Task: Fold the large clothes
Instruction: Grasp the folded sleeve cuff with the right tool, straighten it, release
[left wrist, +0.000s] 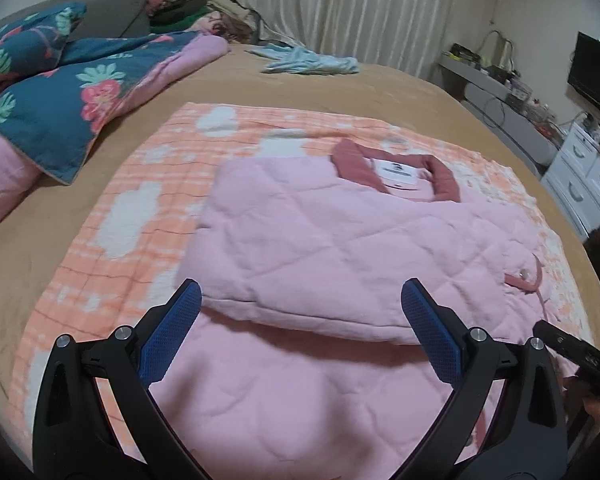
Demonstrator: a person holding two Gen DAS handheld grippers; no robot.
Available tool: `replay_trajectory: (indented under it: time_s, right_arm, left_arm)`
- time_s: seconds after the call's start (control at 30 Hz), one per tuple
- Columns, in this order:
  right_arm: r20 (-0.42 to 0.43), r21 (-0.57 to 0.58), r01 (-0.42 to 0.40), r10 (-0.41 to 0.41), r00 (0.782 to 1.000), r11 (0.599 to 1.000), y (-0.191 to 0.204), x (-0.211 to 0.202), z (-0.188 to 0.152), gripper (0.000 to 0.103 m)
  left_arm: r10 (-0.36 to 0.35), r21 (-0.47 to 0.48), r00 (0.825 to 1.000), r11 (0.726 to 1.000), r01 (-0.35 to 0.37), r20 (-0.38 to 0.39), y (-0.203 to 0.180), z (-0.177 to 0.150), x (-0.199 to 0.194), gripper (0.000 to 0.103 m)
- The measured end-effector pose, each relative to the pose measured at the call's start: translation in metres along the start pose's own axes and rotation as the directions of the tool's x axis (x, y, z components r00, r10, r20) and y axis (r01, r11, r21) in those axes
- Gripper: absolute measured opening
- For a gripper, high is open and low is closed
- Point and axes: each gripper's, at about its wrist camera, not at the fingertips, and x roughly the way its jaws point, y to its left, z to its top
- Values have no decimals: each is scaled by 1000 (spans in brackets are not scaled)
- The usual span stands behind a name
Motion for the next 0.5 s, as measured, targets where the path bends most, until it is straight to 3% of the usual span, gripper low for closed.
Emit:
replay_trajectory:
  time_s: [0.13, 0.2, 0.23, 0.3, 0.33, 0.5]
  right_arm:
    - [5, 107, -48, 47, 999, 993, -14, 12, 5, 97]
    - [19, 89, -35, 34, 999, 995, -11, 10, 7, 73]
    - [17, 70, -57, 56, 998, 996, -8, 11, 7, 53]
    - [31, 31, -57, 56, 998, 998, 0, 7, 6, 40]
    - [48, -9, -67, 67, 997, 998, 7, 2, 6, 27]
    - [156, -180, -48, 77, 985, 982, 49, -31, 17, 21]
  left_arm:
    - [2, -42, 1000, 999, -2, 5, 22, -2, -1, 94]
    - [-4, -64, 1000, 998, 4, 6, 31, -2, 0, 94]
    - [-4, -69, 1000, 998, 4, 5, 35, -2, 0, 94]
    - [-4, -80, 1000, 997, 5, 2, 40, -3, 1, 94]
    - [-8, -86, 1000, 996, 8, 1, 42, -3, 2, 94]
    - [-17, -86, 1000, 996, 16, -1, 43, -2, 5, 94]
